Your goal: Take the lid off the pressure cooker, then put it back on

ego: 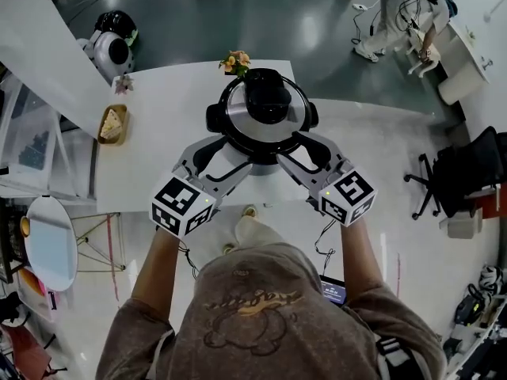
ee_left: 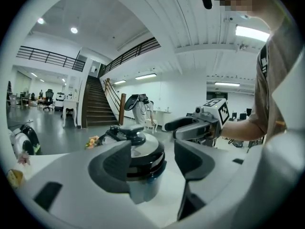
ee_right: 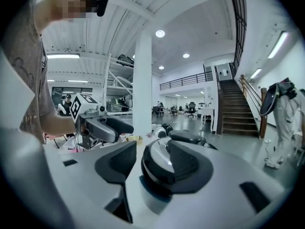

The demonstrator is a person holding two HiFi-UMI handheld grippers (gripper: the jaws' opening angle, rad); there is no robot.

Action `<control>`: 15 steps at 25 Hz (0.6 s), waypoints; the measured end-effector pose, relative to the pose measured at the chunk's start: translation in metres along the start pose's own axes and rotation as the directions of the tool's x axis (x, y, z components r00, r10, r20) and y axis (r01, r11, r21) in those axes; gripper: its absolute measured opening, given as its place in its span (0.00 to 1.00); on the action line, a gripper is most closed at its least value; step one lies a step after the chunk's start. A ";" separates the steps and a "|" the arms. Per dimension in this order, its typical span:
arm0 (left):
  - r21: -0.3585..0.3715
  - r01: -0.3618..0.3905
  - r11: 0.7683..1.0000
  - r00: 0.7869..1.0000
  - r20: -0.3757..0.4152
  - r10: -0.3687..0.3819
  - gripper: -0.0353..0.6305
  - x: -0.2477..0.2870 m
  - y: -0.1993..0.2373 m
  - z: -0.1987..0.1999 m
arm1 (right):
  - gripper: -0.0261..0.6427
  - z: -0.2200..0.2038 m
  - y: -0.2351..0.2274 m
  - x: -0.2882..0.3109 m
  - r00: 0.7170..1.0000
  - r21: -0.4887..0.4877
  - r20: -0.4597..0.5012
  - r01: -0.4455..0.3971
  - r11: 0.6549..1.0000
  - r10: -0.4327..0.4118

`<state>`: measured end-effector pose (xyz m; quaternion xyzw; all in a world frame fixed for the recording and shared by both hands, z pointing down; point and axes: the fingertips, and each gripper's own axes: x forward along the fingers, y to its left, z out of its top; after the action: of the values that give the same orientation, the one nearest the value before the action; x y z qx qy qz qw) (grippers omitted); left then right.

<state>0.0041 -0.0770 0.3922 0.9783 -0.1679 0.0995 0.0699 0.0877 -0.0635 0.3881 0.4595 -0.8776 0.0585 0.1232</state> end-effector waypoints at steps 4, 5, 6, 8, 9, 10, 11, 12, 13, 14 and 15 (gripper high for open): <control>-0.005 0.011 1.000 1.000 0.010 -0.011 0.48 -0.020 -0.024 -0.004 | 0.36 0.000 0.028 -0.026 0.999 0.017 0.011 0.030 0.999 -0.031; -0.004 0.014 1.000 1.000 0.013 -0.013 0.48 -0.024 -0.030 -0.005 | 0.36 0.000 0.034 -0.033 0.999 0.020 0.013 0.037 0.999 -0.037; -0.003 0.014 1.000 1.000 0.016 -0.014 0.48 -0.028 -0.035 -0.005 | 0.36 -0.001 0.039 -0.039 0.999 0.022 0.014 0.041 0.999 -0.042; -0.001 0.010 1.000 1.000 0.024 -0.009 0.48 -0.034 -0.045 -0.008 | 0.36 -0.004 0.048 -0.050 0.999 0.020 0.016 0.049 0.999 -0.050; 0.001 0.005 1.000 1.000 0.029 -0.005 0.48 -0.037 -0.050 -0.009 | 0.36 -0.005 0.051 -0.055 0.998 0.019 0.018 0.054 0.998 -0.054; 0.003 -0.001 1.000 0.999 0.036 0.001 0.48 -0.040 -0.055 -0.009 | 0.36 -0.006 0.054 -0.060 0.998 0.020 0.023 0.061 0.998 -0.062; 0.006 -0.009 1.000 0.999 0.045 0.008 0.48 -0.043 -0.059 -0.009 | 0.36 -0.007 0.057 -0.064 0.997 0.024 0.030 0.072 0.997 -0.073; 0.009 -0.018 1.000 0.998 0.056 0.018 0.48 -0.047 -0.062 -0.010 | 0.36 -0.008 0.059 -0.069 0.996 0.029 0.040 0.084 0.996 -0.085; 0.011 -0.030 0.999 0.997 0.069 0.029 0.48 -0.050 -0.064 -0.011 | 0.35 -0.010 0.061 -0.073 0.994 0.036 0.052 0.094 0.995 -0.096; 0.010 -0.045 0.999 0.995 0.085 0.044 0.48 -0.053 -0.065 -0.013 | 0.34 -0.012 0.064 -0.076 0.992 0.046 0.066 0.102 0.994 -0.105; 0.003 -0.063 0.998 0.993 0.105 0.063 0.46 -0.055 -0.065 -0.014 | 0.34 -0.015 0.066 -0.080 0.990 0.061 0.080 0.107 0.992 -0.112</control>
<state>-0.0272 0.0034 0.3873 0.9766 -0.2017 0.0509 0.0548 0.0795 0.0406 0.3821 0.5123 -0.8535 0.0571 0.0764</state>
